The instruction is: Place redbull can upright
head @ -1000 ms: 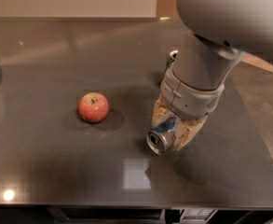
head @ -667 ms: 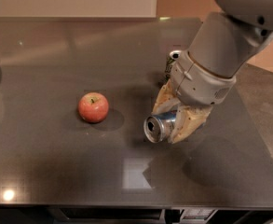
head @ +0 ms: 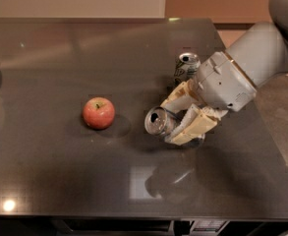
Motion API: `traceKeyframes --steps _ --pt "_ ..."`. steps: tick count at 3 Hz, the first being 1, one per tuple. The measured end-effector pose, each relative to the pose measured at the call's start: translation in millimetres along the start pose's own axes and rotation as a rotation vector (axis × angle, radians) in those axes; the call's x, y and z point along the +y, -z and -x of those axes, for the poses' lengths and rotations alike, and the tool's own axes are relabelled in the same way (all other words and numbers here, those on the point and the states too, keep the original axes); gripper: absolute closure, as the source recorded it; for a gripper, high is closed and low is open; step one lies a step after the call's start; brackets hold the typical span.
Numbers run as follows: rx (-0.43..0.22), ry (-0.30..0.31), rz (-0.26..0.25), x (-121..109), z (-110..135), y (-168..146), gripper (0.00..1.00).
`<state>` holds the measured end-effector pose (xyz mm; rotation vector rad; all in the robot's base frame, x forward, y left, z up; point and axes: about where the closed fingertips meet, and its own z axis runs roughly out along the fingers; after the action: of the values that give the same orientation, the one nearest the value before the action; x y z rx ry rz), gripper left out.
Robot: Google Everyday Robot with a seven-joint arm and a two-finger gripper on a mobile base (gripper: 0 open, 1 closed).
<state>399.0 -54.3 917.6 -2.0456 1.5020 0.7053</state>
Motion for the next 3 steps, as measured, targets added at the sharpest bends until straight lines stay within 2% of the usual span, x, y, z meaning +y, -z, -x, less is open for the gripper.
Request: traceKeyframes --steps 2,3 --pt "-0.409 -0.142 -0.058 -9 16 12 1.0" --pt "-0.567 -0.19 -0.075 -10 13 15 1.0"
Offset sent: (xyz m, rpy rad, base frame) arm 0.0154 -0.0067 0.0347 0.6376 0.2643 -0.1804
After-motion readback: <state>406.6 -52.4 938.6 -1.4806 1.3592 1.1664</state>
